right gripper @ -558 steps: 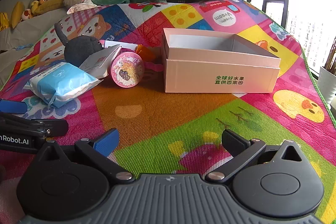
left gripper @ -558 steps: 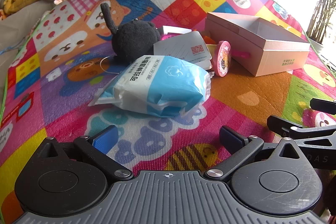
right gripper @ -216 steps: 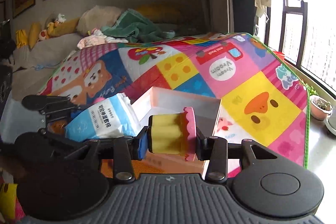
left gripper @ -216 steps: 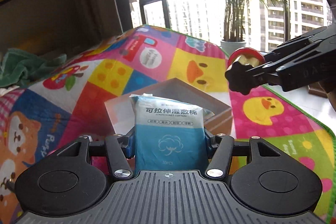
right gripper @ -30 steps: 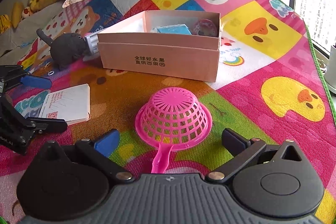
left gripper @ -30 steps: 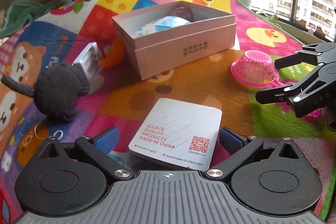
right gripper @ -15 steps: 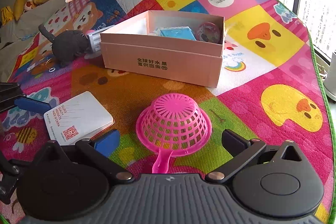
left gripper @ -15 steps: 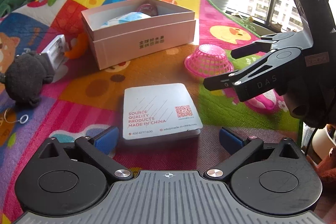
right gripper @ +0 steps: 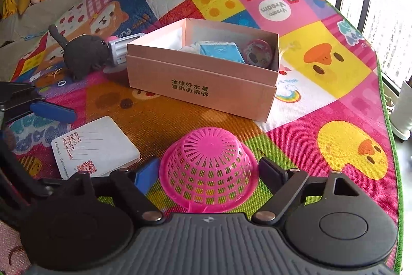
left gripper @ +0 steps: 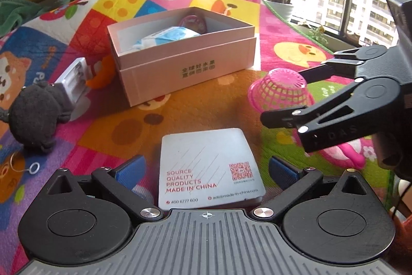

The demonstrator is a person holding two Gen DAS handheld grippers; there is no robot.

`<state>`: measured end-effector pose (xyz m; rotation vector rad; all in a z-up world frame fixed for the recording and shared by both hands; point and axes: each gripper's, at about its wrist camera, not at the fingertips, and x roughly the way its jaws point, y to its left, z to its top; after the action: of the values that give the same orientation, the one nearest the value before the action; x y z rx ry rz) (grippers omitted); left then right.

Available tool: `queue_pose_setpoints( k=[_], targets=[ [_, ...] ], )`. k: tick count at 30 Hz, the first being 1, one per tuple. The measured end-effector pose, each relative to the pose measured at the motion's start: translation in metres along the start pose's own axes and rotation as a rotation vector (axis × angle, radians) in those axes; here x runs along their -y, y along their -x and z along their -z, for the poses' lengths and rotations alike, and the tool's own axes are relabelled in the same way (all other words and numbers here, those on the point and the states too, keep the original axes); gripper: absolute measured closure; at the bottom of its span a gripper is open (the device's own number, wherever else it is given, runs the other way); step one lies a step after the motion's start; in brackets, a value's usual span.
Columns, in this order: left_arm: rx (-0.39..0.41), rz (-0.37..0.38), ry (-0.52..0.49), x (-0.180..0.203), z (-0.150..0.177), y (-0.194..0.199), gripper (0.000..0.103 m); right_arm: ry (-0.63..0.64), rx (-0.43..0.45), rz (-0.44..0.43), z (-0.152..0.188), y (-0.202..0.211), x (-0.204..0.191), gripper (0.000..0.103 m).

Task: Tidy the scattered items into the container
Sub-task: 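Close the left tool on the white printed card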

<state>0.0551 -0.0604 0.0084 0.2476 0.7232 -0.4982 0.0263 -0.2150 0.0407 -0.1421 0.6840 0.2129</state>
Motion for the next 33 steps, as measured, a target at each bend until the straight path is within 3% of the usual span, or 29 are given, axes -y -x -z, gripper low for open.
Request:
queue_pose_setpoints(
  k=[8,12,18,26,33],
  targets=[
    [-0.015,-0.005,-0.012,0.004,-0.008,-0.014,0.001,-0.027,0.014,0.023,0.005,0.007,0.009,0.019],
    [-0.021,0.008,-0.016,0.004,-0.008,-0.009,0.017,-0.032,0.016,0.023,0.008,0.008,0.009,0.019],
    [-0.010,0.001,-0.002,0.002,-0.005,-0.001,0.017,-0.028,0.024,0.015,0.007,0.013,0.003,0.019],
    [0.116,-0.022,-0.056,0.010,-0.001,0.051,0.017,0.004,0.076,0.042,0.000,0.046,-0.004,0.019],
    [0.268,-0.035,-0.013,-0.001,-0.020,0.099,0.017,-0.009,0.187,0.059,-0.022,0.095,-0.002,0.019]
  ],
)
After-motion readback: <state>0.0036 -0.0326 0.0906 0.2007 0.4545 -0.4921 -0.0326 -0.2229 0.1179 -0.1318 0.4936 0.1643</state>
